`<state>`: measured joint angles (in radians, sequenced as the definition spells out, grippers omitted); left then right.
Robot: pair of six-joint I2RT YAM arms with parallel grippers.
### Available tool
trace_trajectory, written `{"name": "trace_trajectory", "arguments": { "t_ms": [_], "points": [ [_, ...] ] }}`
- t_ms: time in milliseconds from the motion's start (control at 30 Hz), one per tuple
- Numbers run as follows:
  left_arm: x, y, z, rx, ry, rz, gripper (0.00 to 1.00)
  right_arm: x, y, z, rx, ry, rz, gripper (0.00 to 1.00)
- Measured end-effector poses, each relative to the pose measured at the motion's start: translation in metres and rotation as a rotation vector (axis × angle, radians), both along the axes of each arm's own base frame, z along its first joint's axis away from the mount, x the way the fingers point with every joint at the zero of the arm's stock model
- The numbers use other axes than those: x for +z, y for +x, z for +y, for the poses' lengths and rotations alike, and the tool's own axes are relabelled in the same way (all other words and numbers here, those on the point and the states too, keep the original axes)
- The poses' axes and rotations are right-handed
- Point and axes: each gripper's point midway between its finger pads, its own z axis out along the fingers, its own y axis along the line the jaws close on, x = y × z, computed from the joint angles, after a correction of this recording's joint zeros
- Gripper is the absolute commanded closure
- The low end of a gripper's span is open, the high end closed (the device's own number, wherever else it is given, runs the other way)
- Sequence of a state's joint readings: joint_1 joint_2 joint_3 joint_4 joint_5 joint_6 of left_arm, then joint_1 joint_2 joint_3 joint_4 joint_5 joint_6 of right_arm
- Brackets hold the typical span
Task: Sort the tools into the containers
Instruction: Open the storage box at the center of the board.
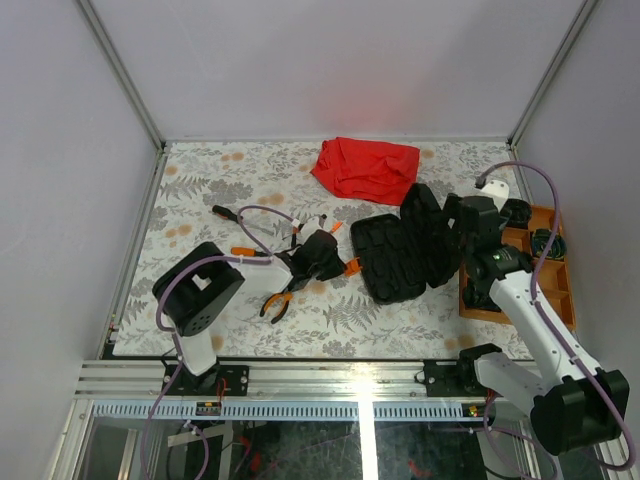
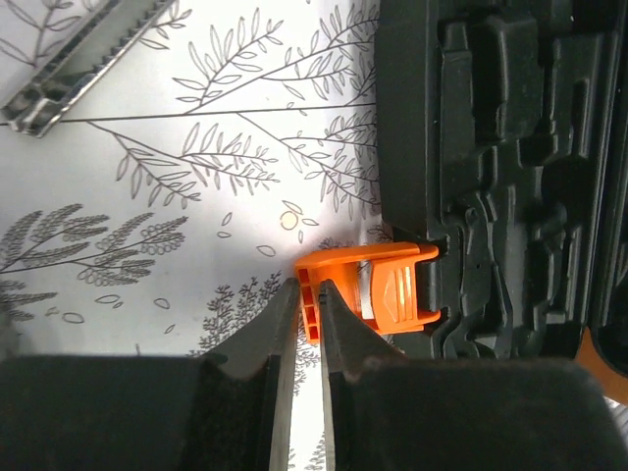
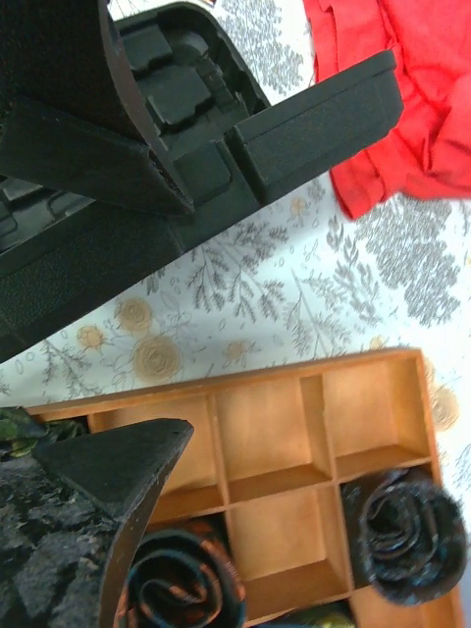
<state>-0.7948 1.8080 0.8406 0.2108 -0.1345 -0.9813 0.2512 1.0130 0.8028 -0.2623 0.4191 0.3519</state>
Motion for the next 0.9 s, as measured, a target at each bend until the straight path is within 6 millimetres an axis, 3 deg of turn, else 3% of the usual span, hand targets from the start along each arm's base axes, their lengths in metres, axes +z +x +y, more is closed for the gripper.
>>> {"name": "trace_trajectory", "arguments": {
  "t_ms": [233,400,567,733,900],
  "points": [
    [0.0,-0.008,0.018,0.01,0.029,-0.007,1.0,0.005,-0.024,-0.022,-0.104,-0.001,-0.005,0.09],
    [-0.001,-0.015,0.031,0.02,0.05,-0.009,1.0,0.023,-0.028,-0.021,-0.086,0.021,-0.072,0.09],
    [-0.001,-0.022,0.044,0.03,0.066,-0.012,1.0,0.009,-0.023,-0.002,0.013,0.054,-0.027,0.11],
    [-0.001,-0.03,0.059,0.041,0.079,-0.009,1.0,-0.01,-0.021,0.033,0.199,0.12,0.038,0.15],
    [-0.001,-0.039,0.068,0.038,0.083,-0.01,1.0,-0.026,-0.017,0.055,0.303,0.172,0.093,0.21]
  ]
}}
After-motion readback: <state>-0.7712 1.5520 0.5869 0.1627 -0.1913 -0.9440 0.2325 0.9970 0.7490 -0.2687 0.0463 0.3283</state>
